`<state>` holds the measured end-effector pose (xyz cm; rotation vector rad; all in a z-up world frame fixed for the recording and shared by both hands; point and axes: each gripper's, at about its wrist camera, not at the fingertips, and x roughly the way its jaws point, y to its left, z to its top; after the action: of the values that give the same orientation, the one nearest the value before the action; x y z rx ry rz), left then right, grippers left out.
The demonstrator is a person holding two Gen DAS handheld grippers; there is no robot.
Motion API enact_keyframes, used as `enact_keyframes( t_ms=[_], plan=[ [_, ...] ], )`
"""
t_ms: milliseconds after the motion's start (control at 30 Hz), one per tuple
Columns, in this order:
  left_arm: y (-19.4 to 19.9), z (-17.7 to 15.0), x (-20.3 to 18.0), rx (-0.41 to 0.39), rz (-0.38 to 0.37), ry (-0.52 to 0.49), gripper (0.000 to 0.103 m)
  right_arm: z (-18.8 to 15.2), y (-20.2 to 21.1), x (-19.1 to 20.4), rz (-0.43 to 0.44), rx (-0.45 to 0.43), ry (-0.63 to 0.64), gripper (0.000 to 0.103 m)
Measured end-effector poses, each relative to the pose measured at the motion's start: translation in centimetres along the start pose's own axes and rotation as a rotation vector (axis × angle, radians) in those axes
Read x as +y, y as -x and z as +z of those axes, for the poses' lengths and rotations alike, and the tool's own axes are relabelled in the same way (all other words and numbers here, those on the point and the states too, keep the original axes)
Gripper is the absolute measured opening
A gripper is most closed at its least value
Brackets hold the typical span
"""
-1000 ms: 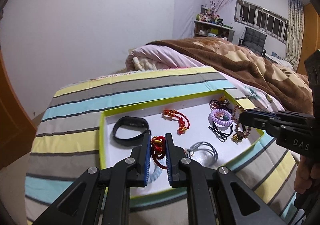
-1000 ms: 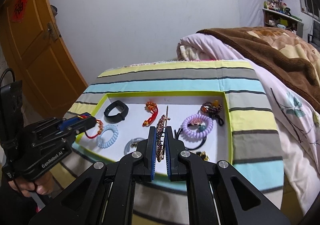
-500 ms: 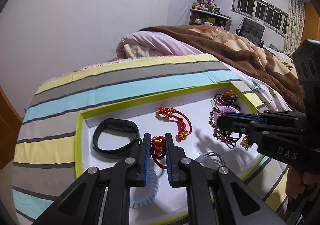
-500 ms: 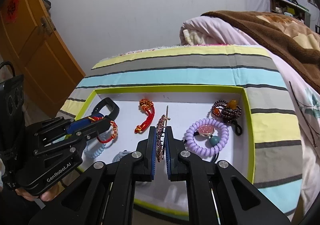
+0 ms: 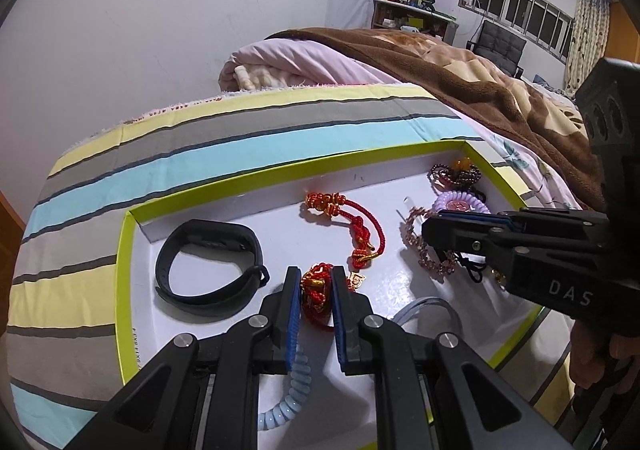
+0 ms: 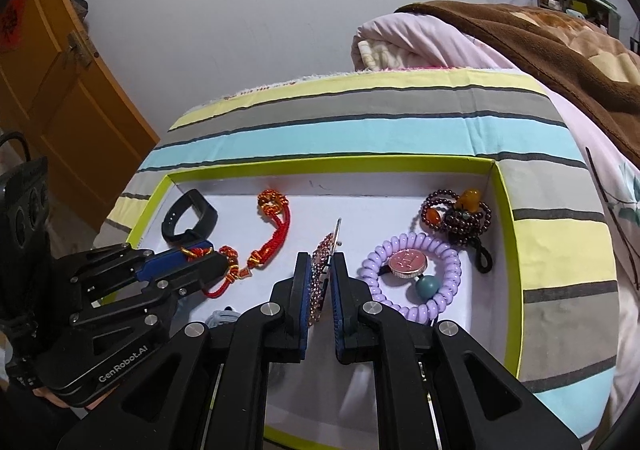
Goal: Organize jewelry
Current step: 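Lower the red charm and open left tool while right tool releases the pink clip in the box, then withdraw both open tools away from the box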
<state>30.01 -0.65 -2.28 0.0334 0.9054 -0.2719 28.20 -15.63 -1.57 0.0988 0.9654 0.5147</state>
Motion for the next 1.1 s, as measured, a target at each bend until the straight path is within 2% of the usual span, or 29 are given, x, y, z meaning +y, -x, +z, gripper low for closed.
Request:
enact_keyframes(
  t_ms=[167, 267, 433, 667, 1100],
  plan=[
    [0.5, -0.1, 0.2, -0.012, 0.007, 0.008, 0.015, -0.1, 0.4, 0.2, 0.007, -0.013, 0.005, 0.018],
    [1.3, -0.2, 0.0, -0.028, 0.015, 0.005, 0.019, -0.1, 1.0, 0.6, 0.017, -0.03, 0.012, 0.028],
    [2.3, -0.5, -0.3, -0.054, 0.03, -0.004, 0.025, -0.2, 2.2, 1.0, 0.03, -0.058, 0.015, 0.028],
    [4.9, -1.6, -0.2, -0.102, 0.052, 0.019, 0.026, -1.3, 4.9, 1.4, 0.01, -0.108, 0.03, 0.028],
    [11.3, -6.1, -2.2, -0.188, 0.106, 0.055, 0.026, -6.6, 10.4, 4.1, -0.053, -0.197, 0.1, 0.028]
  ],
)
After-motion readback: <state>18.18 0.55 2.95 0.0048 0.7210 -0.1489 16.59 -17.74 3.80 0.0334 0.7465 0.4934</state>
